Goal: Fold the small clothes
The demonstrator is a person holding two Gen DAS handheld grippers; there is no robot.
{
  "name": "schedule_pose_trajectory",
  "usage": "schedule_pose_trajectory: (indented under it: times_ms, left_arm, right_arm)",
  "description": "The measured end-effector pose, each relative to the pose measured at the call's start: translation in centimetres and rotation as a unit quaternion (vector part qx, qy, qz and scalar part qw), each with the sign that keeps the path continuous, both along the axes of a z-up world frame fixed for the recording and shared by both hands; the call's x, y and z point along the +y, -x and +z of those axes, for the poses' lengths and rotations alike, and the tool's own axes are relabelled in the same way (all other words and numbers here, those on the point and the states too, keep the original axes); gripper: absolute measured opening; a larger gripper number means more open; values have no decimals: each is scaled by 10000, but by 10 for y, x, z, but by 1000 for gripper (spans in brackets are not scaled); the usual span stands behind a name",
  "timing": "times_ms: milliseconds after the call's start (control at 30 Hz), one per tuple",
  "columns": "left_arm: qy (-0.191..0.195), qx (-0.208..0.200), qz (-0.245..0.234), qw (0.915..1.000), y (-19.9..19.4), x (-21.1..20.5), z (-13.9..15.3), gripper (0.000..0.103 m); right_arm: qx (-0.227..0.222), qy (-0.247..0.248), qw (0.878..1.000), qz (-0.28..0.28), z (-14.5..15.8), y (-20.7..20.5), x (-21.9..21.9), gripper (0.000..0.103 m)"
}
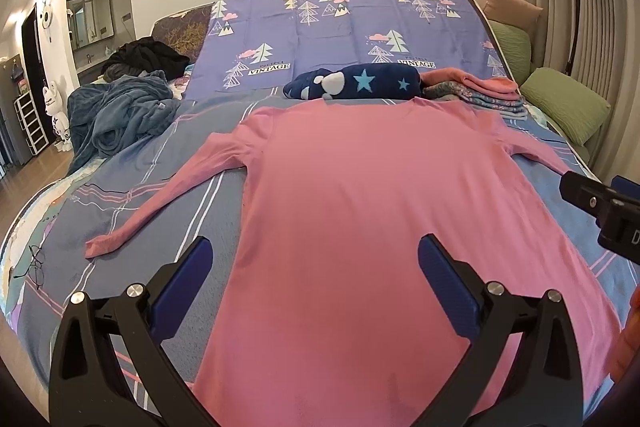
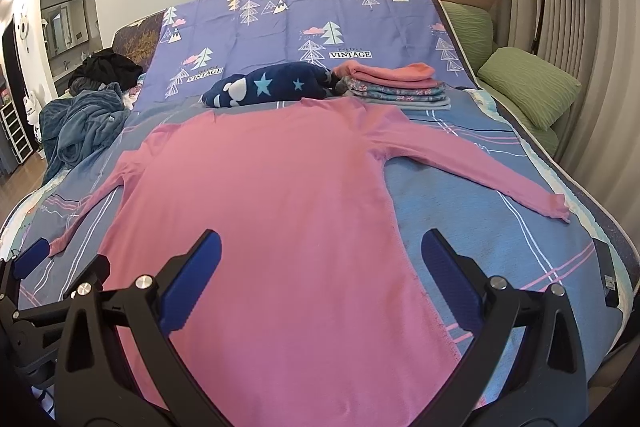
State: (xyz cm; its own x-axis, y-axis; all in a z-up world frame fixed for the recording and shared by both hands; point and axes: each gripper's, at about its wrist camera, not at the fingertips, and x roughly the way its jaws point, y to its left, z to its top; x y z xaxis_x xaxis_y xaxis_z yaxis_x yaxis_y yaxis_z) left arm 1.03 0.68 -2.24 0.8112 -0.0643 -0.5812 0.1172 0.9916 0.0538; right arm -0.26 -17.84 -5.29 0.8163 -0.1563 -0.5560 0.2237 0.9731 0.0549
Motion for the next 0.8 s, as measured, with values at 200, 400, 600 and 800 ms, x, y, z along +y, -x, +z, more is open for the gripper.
schedule_pose_trajectory:
  times_ms: [200,400,600,800]
  left_arm:
    - [34,14,-1,10000,0,5,-1,102]
    - [54,18,-14,10000,0,6,-1,102]
    - [238,97,-59,9997,-3,13,-3,102]
    - [238,23,10,9997,-3,18,-1,102]
  right_arm:
    - [112,-63,9999,26,-3,-5,2,101]
    - [22,-45,9999,110,-1,-3,6,101]
    - [1,-27,9998,180,1,-4,10,101]
    - [-10,-35,9998,207,2,-3,12,101]
